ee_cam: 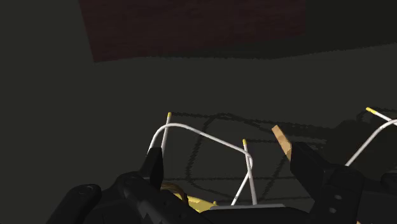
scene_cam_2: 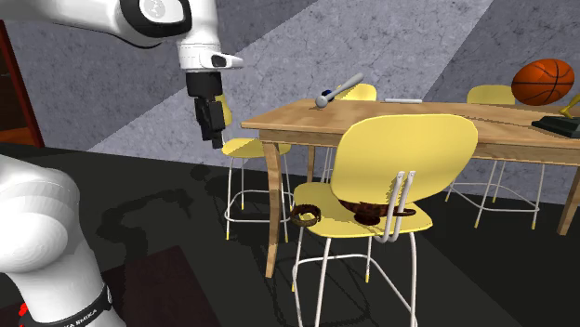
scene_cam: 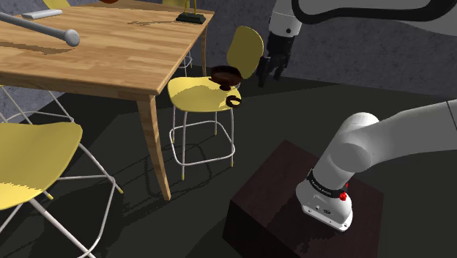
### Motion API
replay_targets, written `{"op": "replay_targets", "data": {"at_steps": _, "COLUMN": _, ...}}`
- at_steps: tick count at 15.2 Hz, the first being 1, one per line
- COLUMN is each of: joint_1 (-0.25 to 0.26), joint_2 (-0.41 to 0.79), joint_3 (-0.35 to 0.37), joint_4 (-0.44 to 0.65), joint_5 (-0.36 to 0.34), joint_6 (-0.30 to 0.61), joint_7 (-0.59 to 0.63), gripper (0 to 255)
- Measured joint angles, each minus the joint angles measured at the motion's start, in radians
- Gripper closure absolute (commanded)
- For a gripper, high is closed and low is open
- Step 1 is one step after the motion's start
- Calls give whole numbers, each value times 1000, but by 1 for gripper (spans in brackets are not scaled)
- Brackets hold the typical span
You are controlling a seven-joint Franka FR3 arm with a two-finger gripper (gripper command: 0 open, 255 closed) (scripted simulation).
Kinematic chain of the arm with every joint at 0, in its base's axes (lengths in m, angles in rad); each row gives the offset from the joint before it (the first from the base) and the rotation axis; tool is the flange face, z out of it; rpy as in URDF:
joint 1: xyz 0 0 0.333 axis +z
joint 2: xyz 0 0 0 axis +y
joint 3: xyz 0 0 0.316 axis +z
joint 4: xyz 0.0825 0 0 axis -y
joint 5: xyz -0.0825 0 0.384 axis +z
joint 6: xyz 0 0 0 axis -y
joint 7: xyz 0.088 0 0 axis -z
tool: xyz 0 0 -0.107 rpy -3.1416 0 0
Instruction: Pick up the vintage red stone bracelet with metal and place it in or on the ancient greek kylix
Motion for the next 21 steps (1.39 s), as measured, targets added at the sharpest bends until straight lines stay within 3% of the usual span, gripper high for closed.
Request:
{"op": "replay_targets", "data": {"at_steps": 3, "joint_1": -5, "joint_2": 25, "joint_3": -8, "joint_4": -12, "joint_5": -8, "joint_6": 40, "joint_7": -13, "gripper": 0}}
{"op": "replay_targets", "data": {"at_steps": 10, "joint_1": -26, "joint_2": 223, "joint_3": -42, "joint_4": -35, "joint_5": -44, "joint_6": 286, "joint_7": -67, "gripper": 0}}
{"op": "replay_targets", "data": {"at_steps": 21, "joint_1": -51, "joint_2": 615, "joint_3": -82, "joint_4": 84, "joint_5": -78, "joint_6": 606, "joint_7": -136, "gripper": 0}}
